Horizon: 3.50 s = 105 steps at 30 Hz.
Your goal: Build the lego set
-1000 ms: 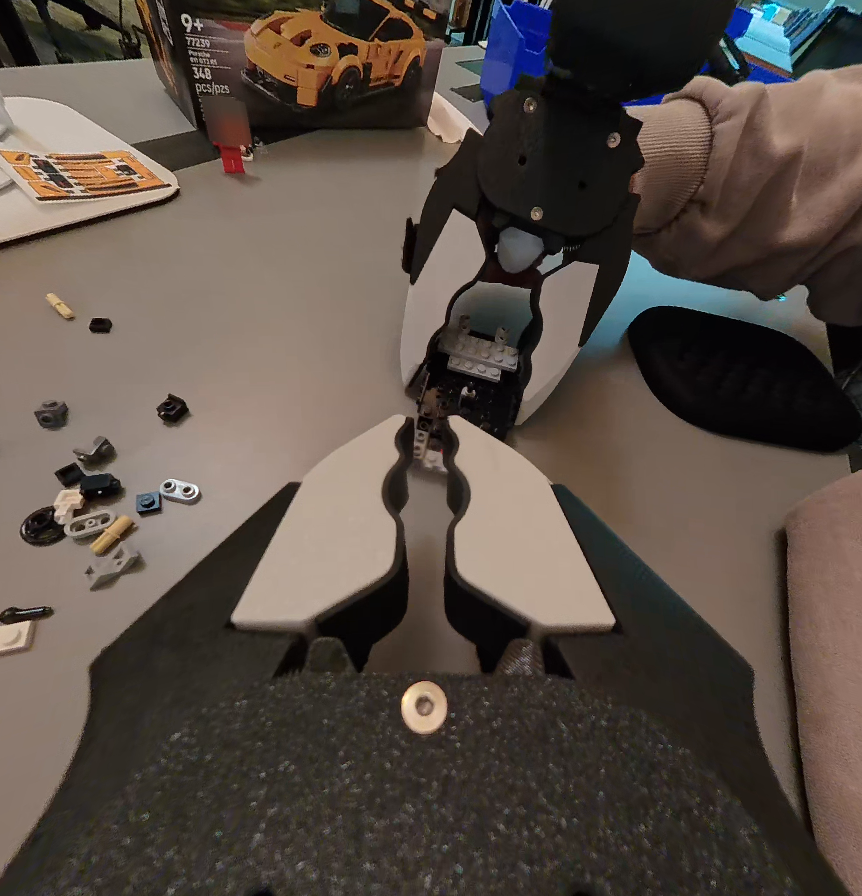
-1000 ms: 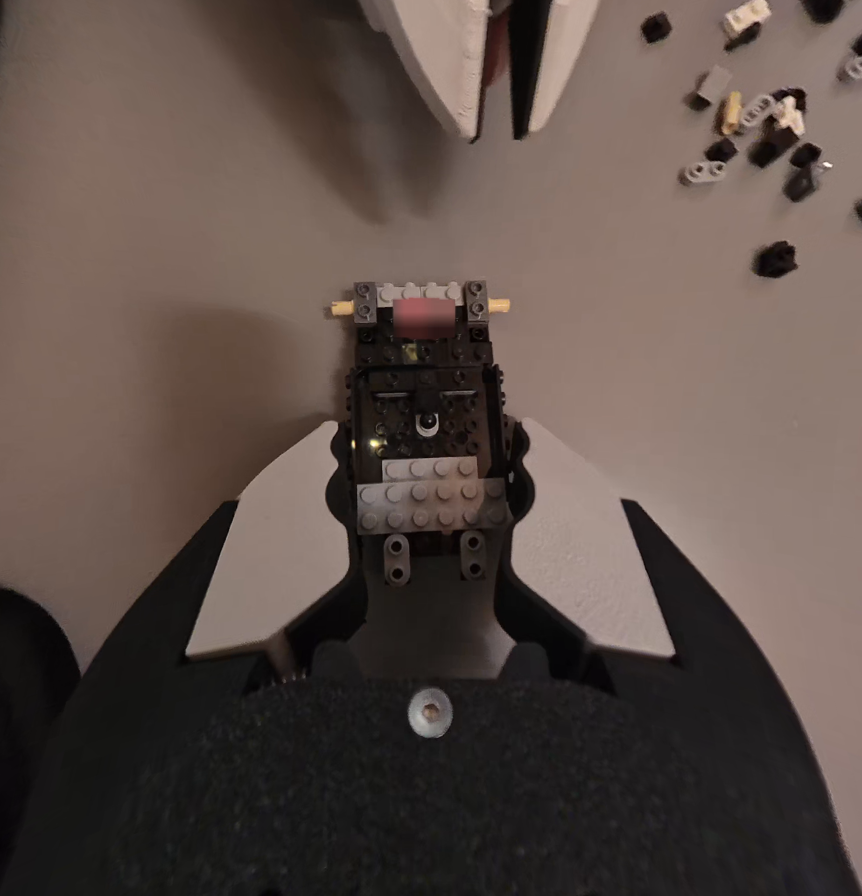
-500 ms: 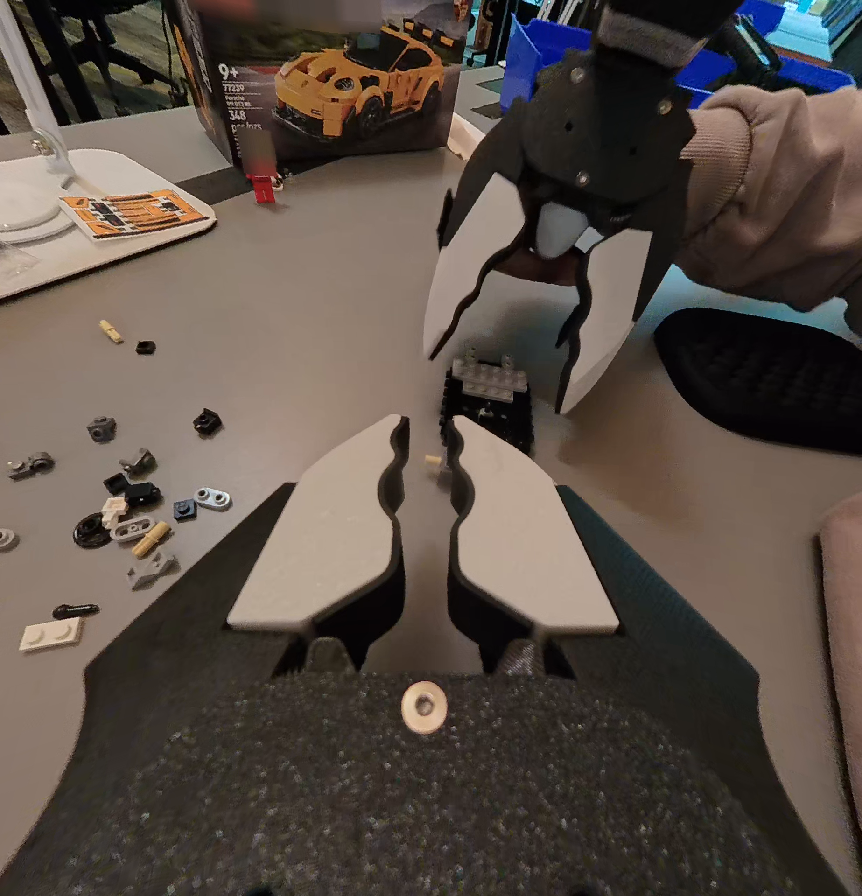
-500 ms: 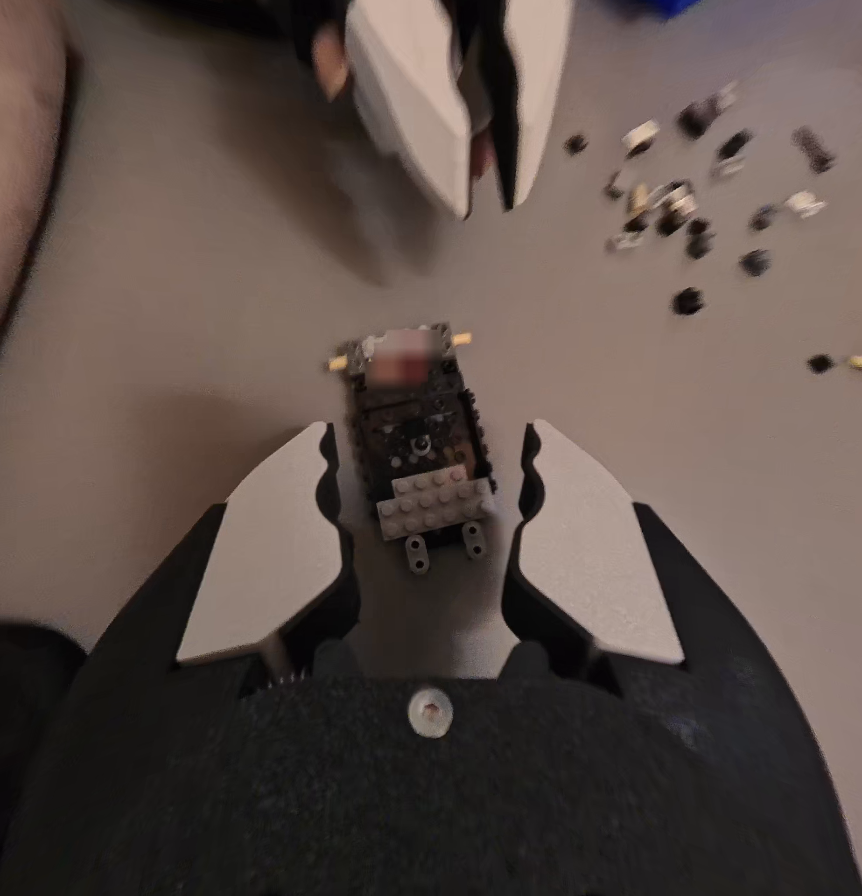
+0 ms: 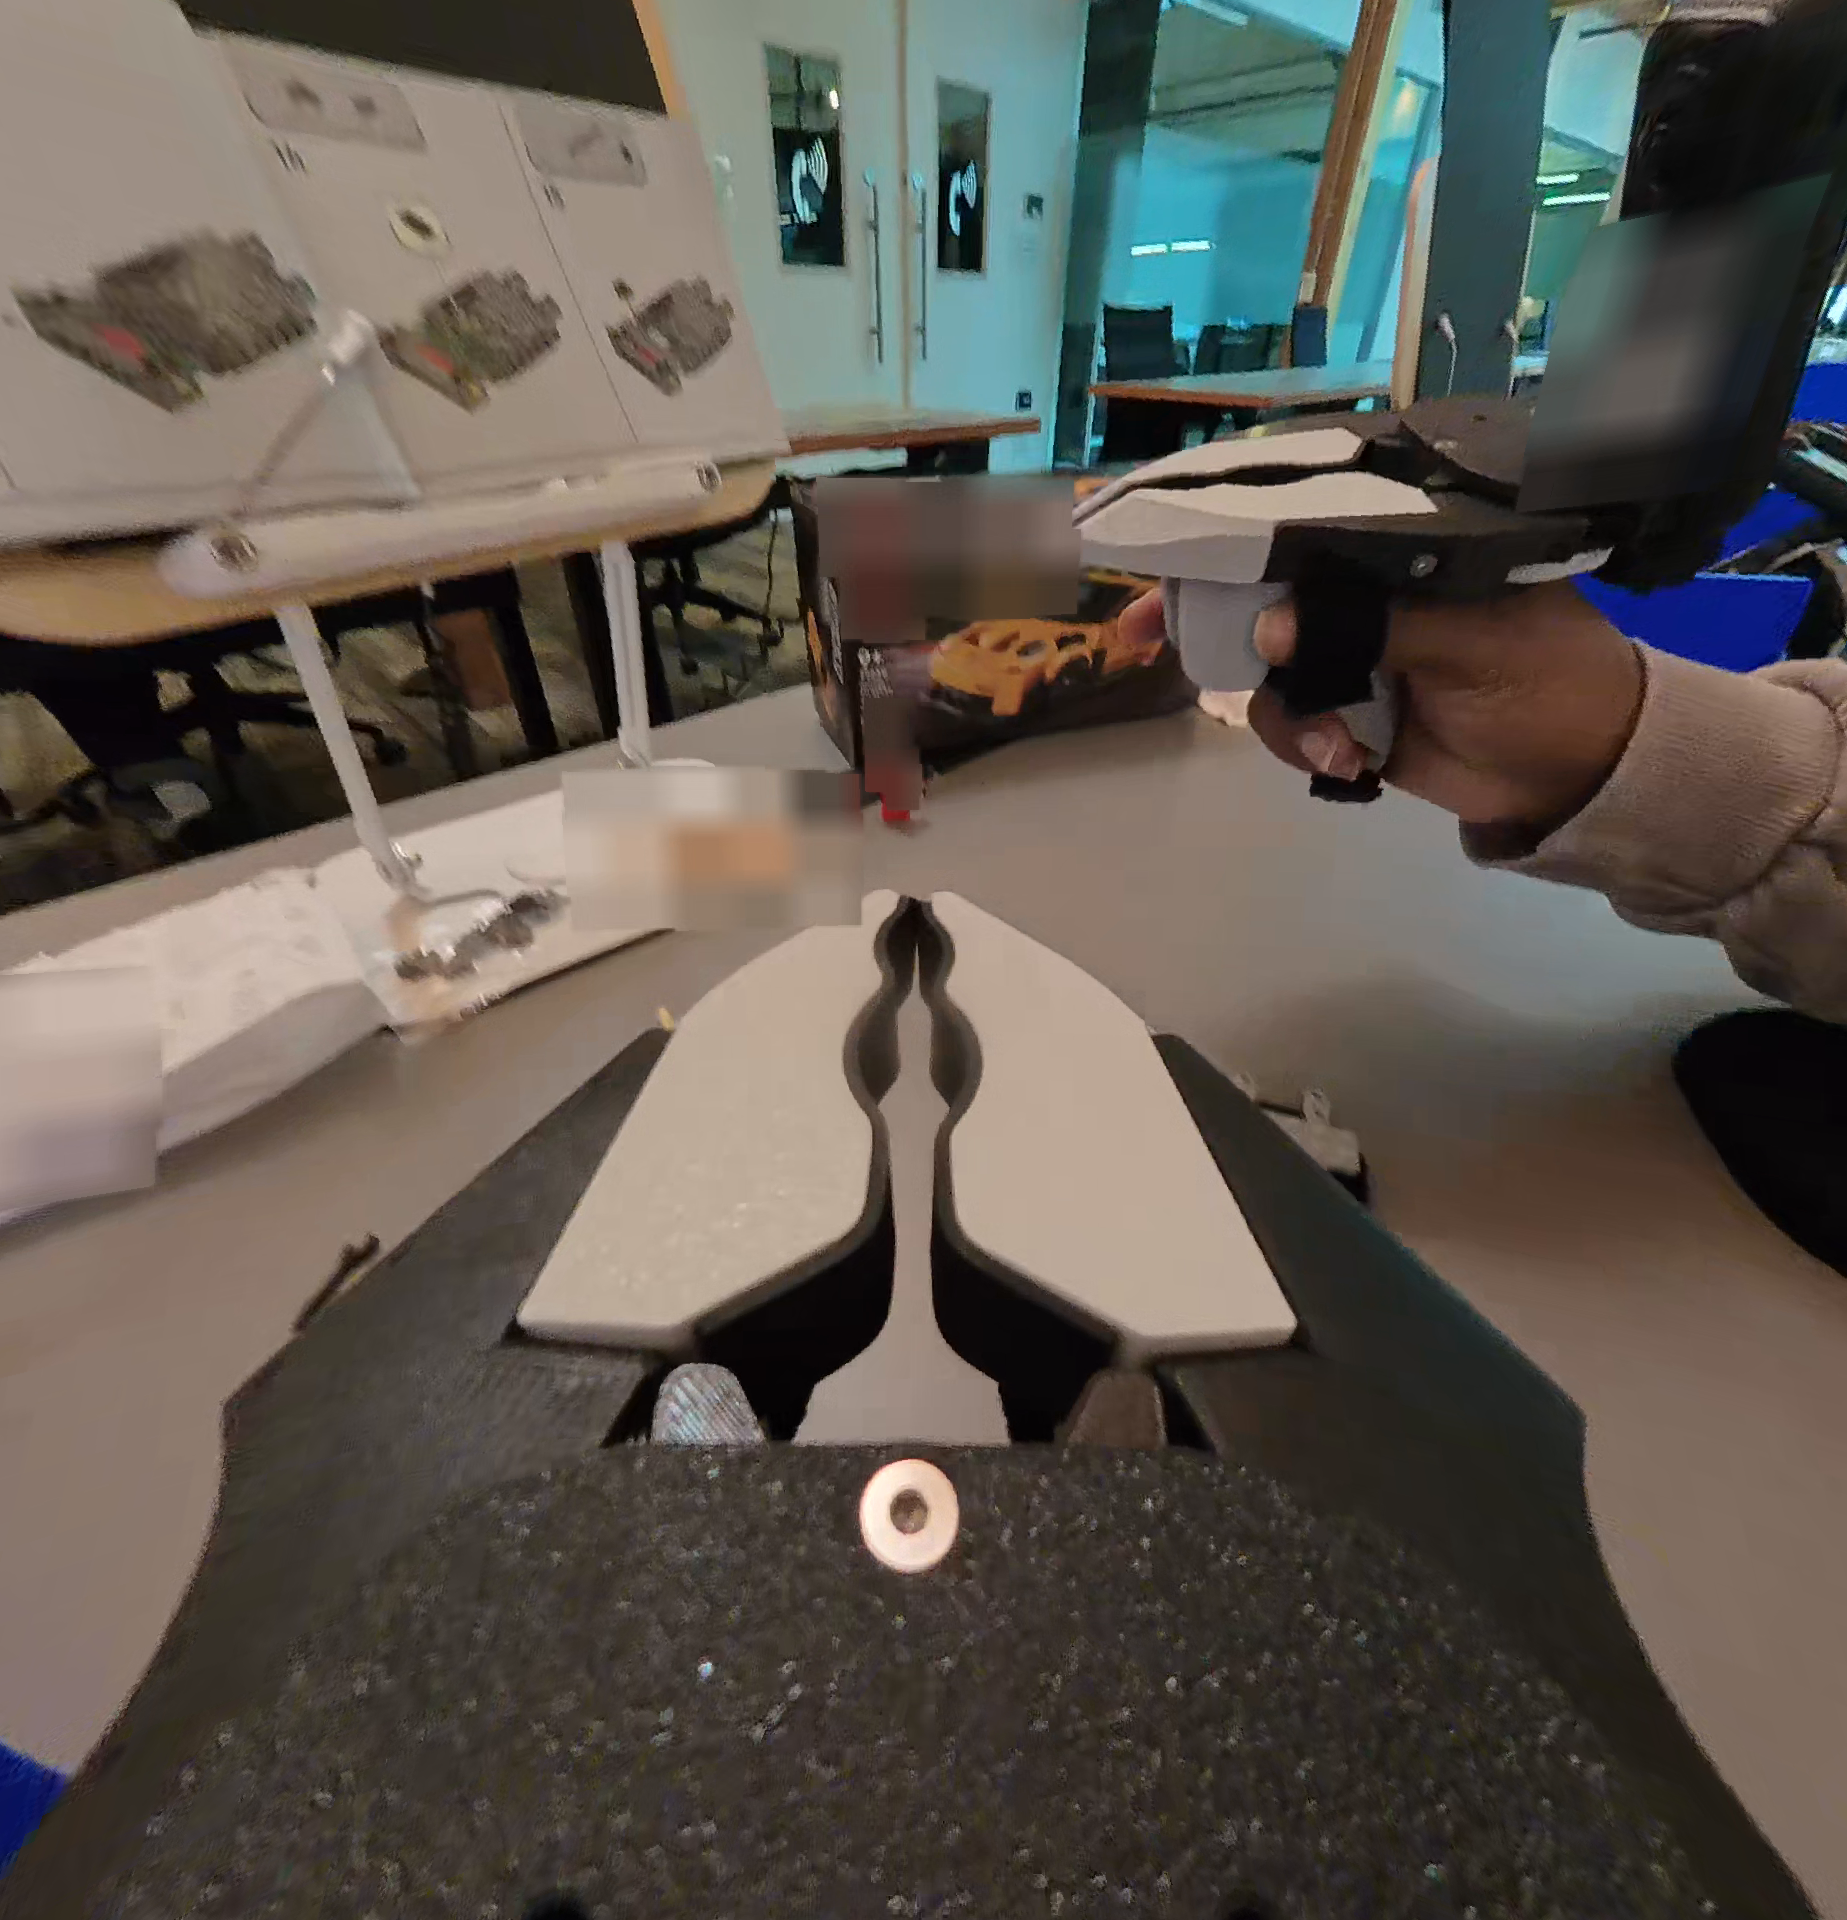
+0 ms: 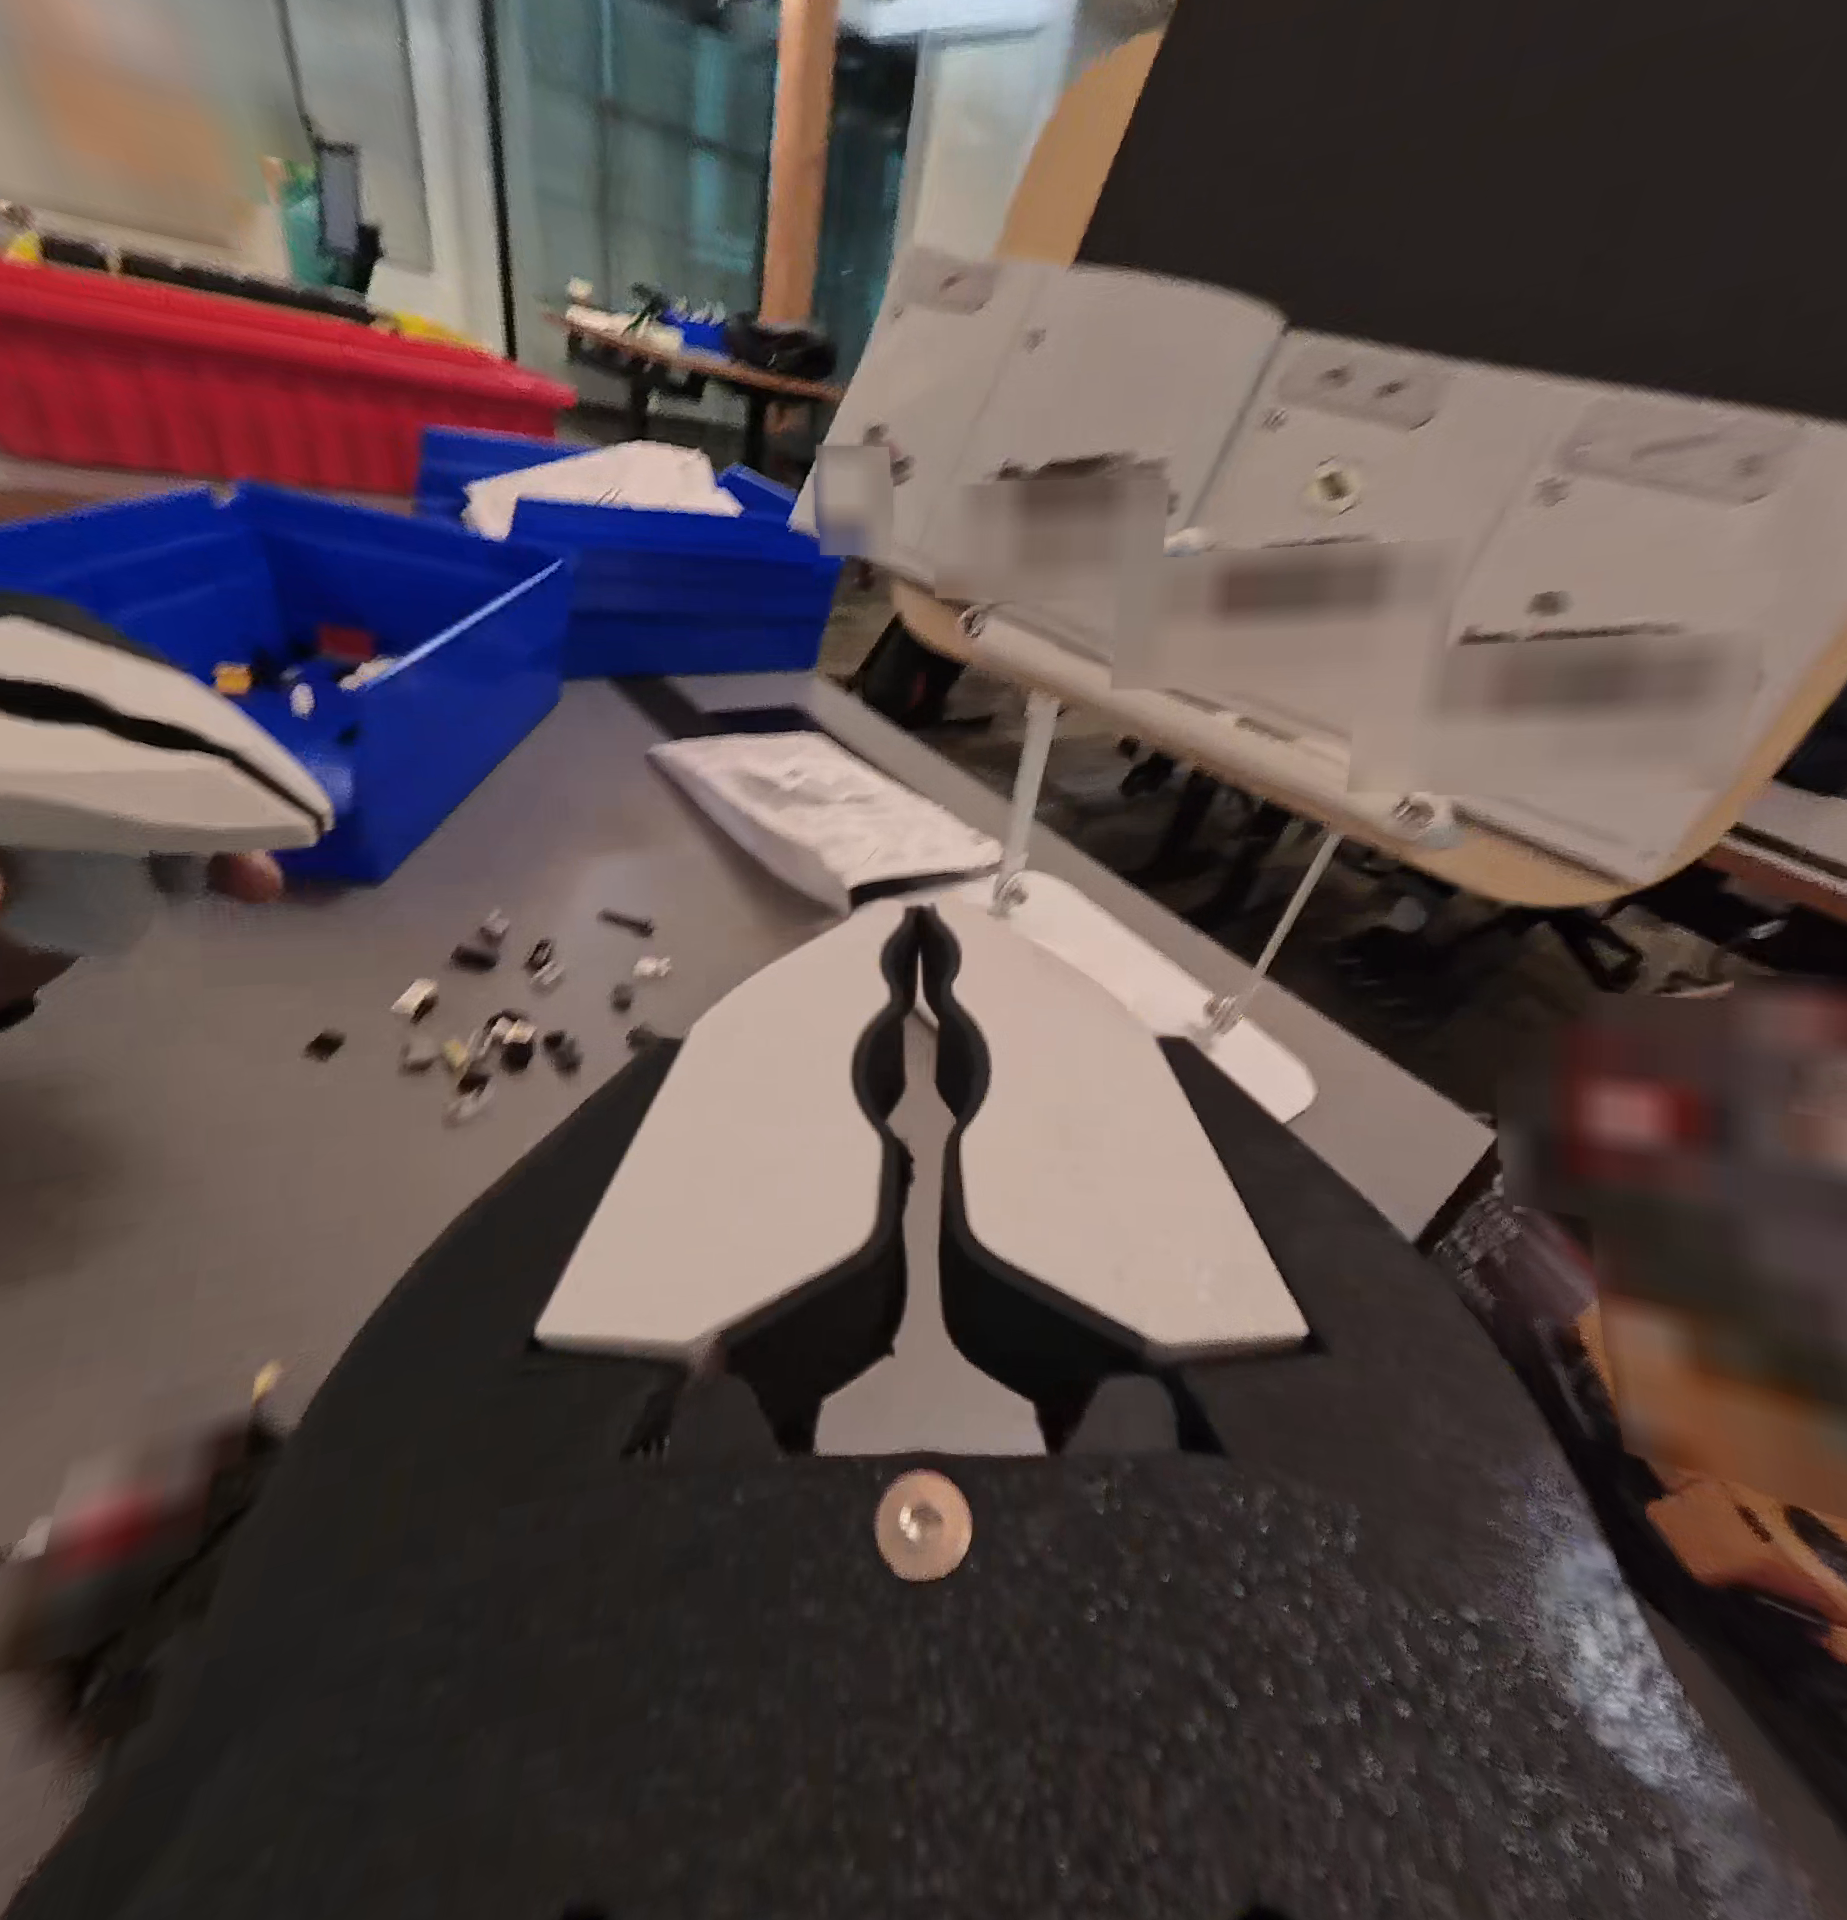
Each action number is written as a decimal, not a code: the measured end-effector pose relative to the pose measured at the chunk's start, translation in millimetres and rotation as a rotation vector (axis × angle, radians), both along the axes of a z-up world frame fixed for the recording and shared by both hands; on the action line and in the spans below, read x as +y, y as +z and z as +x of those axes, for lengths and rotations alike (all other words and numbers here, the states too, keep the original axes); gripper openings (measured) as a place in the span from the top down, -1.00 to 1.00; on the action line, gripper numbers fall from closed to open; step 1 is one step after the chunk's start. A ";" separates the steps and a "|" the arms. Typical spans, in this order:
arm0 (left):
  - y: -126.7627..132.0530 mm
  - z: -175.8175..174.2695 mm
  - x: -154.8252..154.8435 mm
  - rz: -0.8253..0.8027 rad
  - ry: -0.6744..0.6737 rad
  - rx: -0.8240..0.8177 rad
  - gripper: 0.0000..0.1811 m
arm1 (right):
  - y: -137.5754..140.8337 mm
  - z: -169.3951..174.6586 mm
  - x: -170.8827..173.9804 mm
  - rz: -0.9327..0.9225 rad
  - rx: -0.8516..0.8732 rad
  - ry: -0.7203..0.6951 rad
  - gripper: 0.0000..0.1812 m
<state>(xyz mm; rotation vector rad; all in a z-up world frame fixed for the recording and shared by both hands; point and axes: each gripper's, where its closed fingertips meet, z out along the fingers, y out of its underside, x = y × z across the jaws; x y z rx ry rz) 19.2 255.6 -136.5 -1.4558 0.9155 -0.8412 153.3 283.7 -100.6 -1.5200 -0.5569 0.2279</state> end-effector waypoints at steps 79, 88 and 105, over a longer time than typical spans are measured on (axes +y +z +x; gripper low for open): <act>17.6 17.0 73.5 0.078 0.148 -0.022 0.97 | 101.6 79.3 224.9 0.216 0.057 -0.391 1.00; 17.5 12.1 78.1 0.073 0.167 -0.037 0.98 | 95.8 80.5 225.1 0.196 0.037 -0.411 1.00; 13.9 9.7 81.1 0.069 0.177 -0.033 0.99 | 96.5 106.5 210.5 0.195 0.047 -0.441 1.00</act>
